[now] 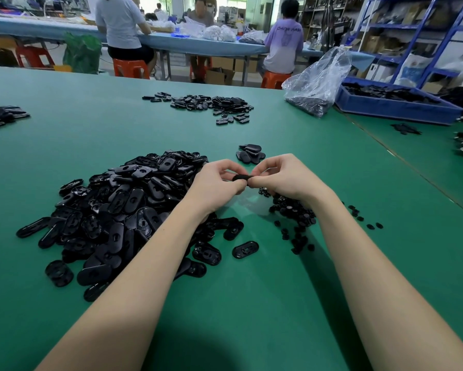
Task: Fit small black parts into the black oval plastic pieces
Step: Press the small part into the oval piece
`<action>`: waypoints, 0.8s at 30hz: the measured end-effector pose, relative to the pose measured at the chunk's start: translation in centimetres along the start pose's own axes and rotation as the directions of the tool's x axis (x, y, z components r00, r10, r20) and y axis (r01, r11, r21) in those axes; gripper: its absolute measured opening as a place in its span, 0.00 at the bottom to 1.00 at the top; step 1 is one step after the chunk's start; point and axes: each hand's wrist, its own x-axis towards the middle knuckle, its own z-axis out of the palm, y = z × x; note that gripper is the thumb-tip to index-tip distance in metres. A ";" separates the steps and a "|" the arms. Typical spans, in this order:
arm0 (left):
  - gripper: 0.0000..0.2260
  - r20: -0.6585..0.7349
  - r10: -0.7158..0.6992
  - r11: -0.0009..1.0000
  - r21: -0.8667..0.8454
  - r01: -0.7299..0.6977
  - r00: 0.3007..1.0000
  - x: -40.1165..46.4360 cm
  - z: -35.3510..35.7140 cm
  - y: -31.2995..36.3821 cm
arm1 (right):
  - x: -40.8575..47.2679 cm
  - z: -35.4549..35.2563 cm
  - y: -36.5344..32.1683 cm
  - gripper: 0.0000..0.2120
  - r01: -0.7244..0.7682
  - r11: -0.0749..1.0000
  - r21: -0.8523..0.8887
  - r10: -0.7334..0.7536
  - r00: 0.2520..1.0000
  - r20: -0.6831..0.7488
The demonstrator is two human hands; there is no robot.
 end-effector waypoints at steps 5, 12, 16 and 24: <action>0.08 -0.015 -0.002 1.000 0.015 0.002 1.000 0.1 0.0 -0.2 | 0.5 0.4 0.3 0.04 -0.008 0.999 -0.041 0.006 0.999 -0.044; 0.07 -0.024 -0.002 0.999 0.053 0.003 1.000 0.3 0.1 -0.5 | 0.5 0.8 0.5 0.05 -0.008 0.998 -0.064 0.003 0.997 -0.077; 0.07 -0.041 -0.002 0.998 0.059 0.004 0.999 0.3 0.2 -0.6 | 0.5 1.0 0.4 0.06 0.004 0.997 -0.074 -0.011 0.996 -0.091; 0.07 -0.050 0.014 1.000 0.002 -0.014 0.999 0.3 0.1 -0.7 | 0.1 0.1 0.7 0.06 0.060 0.997 0.043 -0.060 0.998 -0.009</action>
